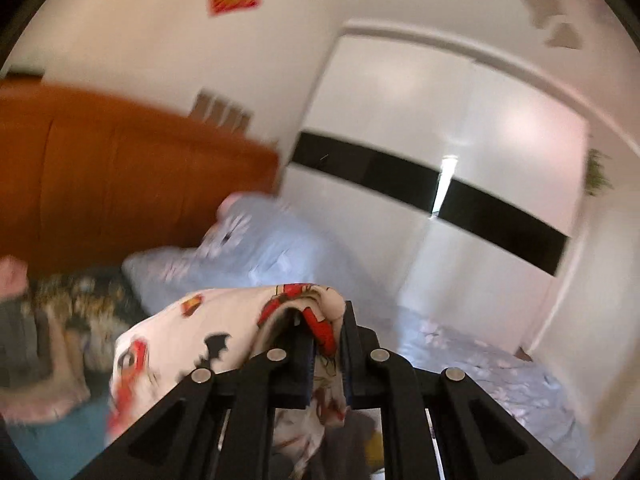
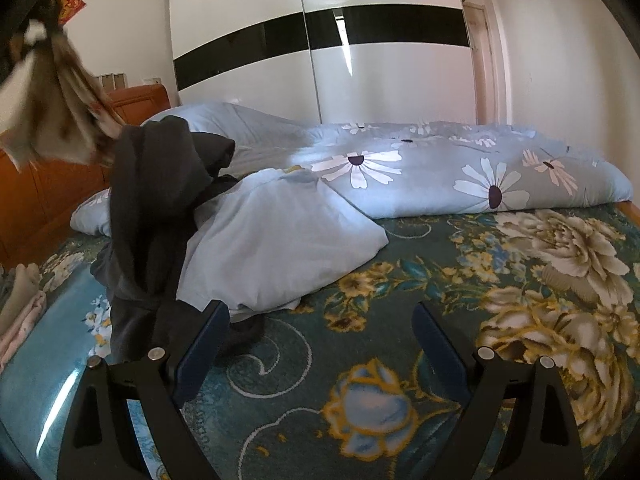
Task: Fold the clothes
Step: 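Carry the car-print garment with the left tool and lay it on the bed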
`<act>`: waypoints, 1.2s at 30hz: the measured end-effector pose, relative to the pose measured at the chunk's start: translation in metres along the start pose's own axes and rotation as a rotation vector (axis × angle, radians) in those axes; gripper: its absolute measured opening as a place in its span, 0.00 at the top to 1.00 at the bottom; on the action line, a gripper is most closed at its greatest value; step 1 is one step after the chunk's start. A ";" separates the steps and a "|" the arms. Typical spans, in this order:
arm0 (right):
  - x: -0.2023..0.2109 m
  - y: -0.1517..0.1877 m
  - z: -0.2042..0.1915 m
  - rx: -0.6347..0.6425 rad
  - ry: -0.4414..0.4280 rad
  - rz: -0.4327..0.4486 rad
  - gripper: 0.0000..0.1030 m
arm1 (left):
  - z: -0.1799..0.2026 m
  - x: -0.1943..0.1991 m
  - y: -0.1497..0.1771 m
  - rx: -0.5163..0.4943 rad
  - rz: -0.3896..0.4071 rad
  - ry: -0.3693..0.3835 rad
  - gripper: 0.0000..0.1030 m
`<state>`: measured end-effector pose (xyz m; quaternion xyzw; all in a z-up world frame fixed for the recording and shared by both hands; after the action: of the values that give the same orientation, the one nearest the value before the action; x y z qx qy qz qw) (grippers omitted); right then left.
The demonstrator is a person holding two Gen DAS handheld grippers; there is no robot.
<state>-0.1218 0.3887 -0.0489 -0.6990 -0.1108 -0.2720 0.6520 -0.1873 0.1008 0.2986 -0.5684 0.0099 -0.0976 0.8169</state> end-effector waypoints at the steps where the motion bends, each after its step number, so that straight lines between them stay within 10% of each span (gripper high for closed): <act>1: 0.002 -0.001 0.000 0.002 0.001 0.007 0.10 | 0.015 0.013 -0.008 -0.026 0.013 0.033 0.89; 5: 0.015 -0.011 -0.004 0.007 -0.005 0.058 0.10 | 0.060 0.077 -0.025 -0.118 0.047 0.162 0.89; 12: 0.051 -0.029 -0.017 -0.100 -0.178 0.074 0.10 | 0.049 0.162 0.044 -0.057 -0.103 0.317 0.88; 21: 0.126 -0.019 0.036 -0.291 -0.115 0.131 0.10 | -0.081 0.212 0.290 0.183 -0.454 0.296 0.89; 25: 0.137 0.020 0.046 -0.275 -0.074 0.045 0.09 | -0.099 0.245 0.364 0.259 -0.505 0.337 0.89; 36: 0.175 0.099 -0.071 -0.064 -0.393 -0.175 0.10 | -0.100 0.305 0.426 0.121 -0.575 0.399 0.85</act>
<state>0.0570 0.2726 -0.0413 -0.7469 -0.2874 -0.1893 0.5690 0.1621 0.0986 -0.1038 -0.4681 0.0031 -0.4332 0.7702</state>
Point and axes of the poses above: each gripper's, at about its wrist camera, not at the fingertips, and x roughly against the way its jaws point, z to its right, y to its underside, the point moved 9 cm from there along -x, roughly the way its jaws point, and after that the axes turned 13 degrees about y, right-handed, at the moved point
